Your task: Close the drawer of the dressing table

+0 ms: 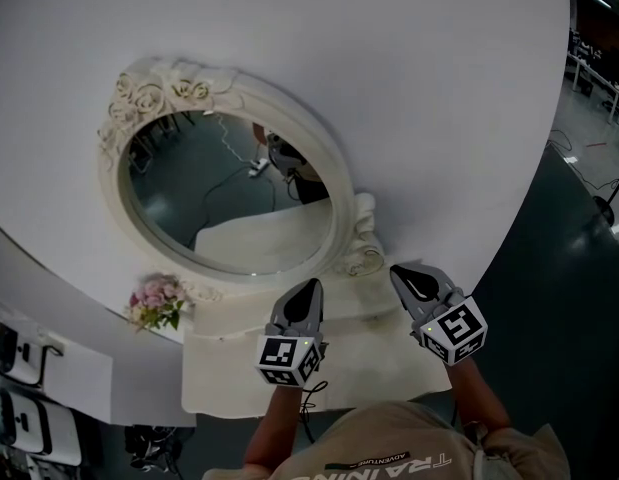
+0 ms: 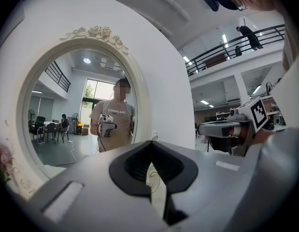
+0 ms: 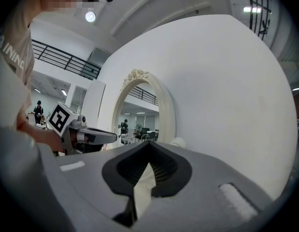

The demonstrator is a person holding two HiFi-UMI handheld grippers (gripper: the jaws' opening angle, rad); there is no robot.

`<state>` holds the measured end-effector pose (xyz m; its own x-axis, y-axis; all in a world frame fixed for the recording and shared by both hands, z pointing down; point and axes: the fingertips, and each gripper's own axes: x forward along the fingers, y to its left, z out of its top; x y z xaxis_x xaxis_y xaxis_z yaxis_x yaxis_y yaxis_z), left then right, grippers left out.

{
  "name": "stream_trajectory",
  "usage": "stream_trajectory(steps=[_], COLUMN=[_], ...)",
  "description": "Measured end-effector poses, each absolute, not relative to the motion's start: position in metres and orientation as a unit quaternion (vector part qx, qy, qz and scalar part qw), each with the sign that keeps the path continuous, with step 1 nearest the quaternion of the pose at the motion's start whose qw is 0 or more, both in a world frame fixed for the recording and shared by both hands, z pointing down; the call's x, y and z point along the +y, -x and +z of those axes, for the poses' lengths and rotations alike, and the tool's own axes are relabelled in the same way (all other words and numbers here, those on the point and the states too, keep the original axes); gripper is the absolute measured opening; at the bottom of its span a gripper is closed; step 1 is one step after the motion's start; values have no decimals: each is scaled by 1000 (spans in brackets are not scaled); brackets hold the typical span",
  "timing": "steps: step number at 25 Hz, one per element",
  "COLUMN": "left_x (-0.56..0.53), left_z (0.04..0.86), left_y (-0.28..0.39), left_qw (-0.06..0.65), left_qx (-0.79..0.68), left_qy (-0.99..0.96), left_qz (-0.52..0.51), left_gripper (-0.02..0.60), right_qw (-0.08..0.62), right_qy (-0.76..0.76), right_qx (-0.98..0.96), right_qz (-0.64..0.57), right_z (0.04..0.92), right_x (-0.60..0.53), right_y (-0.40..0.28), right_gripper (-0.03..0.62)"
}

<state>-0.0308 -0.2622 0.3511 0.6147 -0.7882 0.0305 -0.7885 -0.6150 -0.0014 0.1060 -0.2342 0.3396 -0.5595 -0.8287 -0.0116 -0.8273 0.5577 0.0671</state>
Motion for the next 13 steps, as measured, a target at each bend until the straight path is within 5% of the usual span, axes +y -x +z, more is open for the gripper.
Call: stream_trajectory(steps=[13], left_x=[-249], left_z=[356], left_y=[29], left_qw=[17], left_qx=[-432], left_qy=[-902], left_qz=[12], left_gripper=[18], right_qw=[16], right_qy=[-471], right_qx=[-882], right_qz=[-25], right_z=[348], right_x=[-225], right_y=[-103], right_gripper=[2])
